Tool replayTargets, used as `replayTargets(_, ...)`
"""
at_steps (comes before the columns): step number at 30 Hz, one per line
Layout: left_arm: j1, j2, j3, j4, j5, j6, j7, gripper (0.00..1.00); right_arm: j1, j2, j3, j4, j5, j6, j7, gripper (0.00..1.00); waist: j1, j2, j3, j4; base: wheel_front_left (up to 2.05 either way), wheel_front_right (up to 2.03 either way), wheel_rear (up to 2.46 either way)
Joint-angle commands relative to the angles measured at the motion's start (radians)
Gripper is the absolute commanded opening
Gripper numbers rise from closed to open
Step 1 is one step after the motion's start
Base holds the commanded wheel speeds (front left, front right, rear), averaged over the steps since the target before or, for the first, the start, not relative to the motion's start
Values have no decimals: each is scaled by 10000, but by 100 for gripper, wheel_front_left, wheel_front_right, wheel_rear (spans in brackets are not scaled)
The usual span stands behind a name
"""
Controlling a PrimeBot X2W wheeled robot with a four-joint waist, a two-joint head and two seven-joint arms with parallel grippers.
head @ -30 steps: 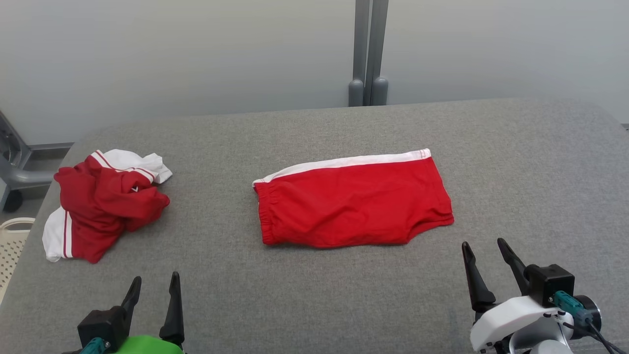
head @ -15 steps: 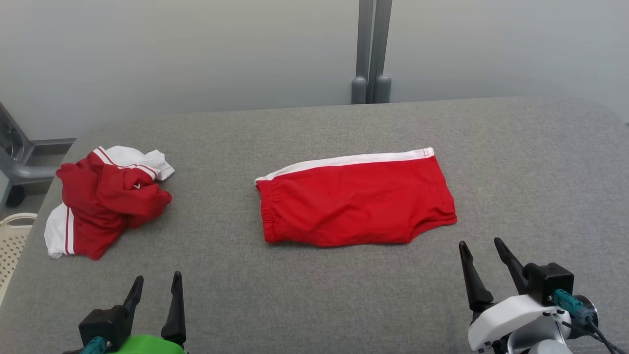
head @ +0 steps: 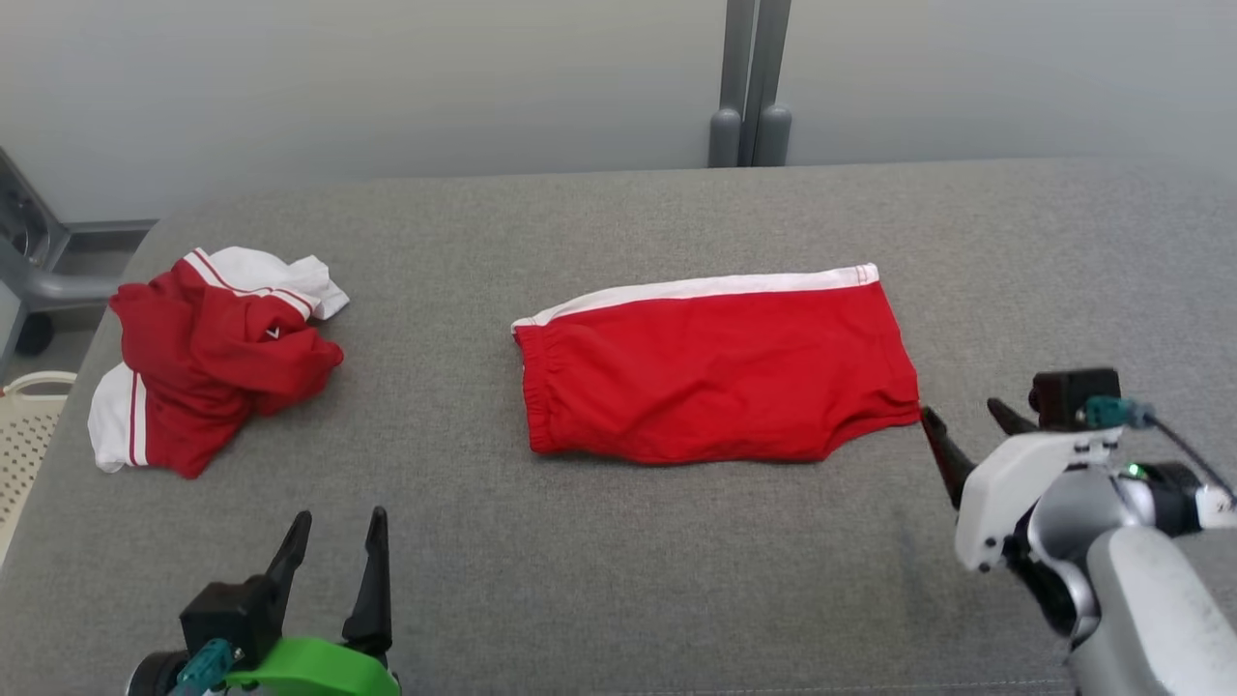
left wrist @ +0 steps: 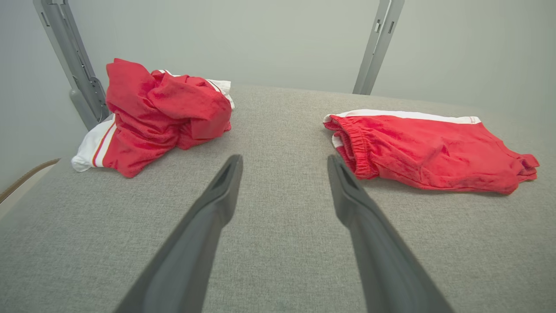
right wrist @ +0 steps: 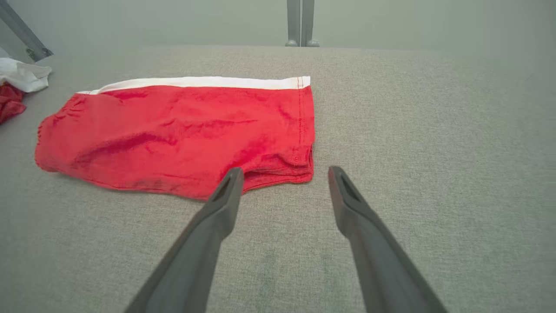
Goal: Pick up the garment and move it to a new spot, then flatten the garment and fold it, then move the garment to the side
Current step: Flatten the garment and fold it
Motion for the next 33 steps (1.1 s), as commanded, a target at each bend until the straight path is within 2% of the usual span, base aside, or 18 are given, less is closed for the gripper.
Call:
replayTargets(1,-315,73,-67,-91,108,-101,9,100,-550,-322,-63,177,132,-8,466,100,0,0,489,308,0,0,0)
replayTargets(8,-909,-24,-454,-179,203,-416,45,100,-2525,-1282,-383,1656,40,-6,2503,100,0,0,1403,1023,0,0,0)
replayTargets(14,-1290,49,-739,-301,400,-538,43,100,-3817,-1686,-515,3055,-109,-9,3110,100,0,0,2042,1504,0,0,0)
replayTargets(23,-1690,15,-1048,-338,585,-660,1,100,-5154,-1502,-1357,4729,-369,-9,3231,100,0,0,2700,1995,0,0,0)
replayTargets(32,-1842,-51,-1270,-205,599,-711,40,100,-5991,-1073,-2521,6253,-1220,-5,3446,100,0,0,2983,2311,0,0,0)
replayTargets(33,-1845,-58,-1286,-182,583,-715,37,100,-6022,-964,-2620,6404,-1278,-3,3517,85,0,0,2992,2327,0,0,0)
